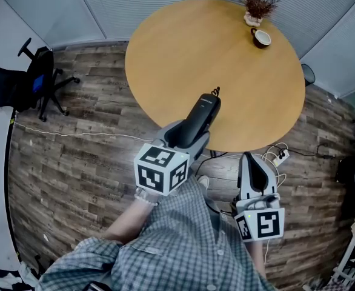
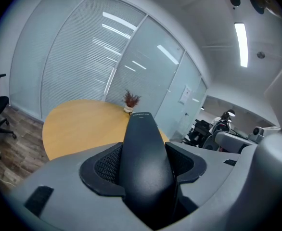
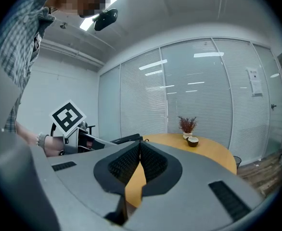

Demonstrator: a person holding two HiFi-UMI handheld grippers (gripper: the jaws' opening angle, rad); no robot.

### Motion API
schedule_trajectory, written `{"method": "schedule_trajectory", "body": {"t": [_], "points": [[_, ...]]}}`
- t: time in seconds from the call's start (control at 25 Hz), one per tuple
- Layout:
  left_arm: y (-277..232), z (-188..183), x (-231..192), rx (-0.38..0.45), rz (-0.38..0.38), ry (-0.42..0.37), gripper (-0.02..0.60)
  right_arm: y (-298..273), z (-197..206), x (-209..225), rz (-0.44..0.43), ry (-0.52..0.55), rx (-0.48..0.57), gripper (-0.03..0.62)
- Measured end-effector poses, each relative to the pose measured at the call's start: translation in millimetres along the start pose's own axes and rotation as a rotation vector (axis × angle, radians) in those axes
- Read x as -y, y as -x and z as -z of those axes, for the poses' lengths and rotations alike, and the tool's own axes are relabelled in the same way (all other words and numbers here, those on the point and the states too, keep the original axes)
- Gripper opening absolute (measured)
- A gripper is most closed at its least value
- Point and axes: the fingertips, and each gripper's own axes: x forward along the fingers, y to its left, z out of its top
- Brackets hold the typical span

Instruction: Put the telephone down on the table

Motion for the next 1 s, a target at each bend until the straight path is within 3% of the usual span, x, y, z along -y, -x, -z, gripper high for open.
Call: {"method": "schedule_trajectory", "body": {"t": [1.0], "points": [[-112.6, 63.9, -31.9, -0.193, -0.204, 0.047, 0.279, -5.1, 13.2, 63.9, -0.032, 0.0, -0.05, 0.009]]}}
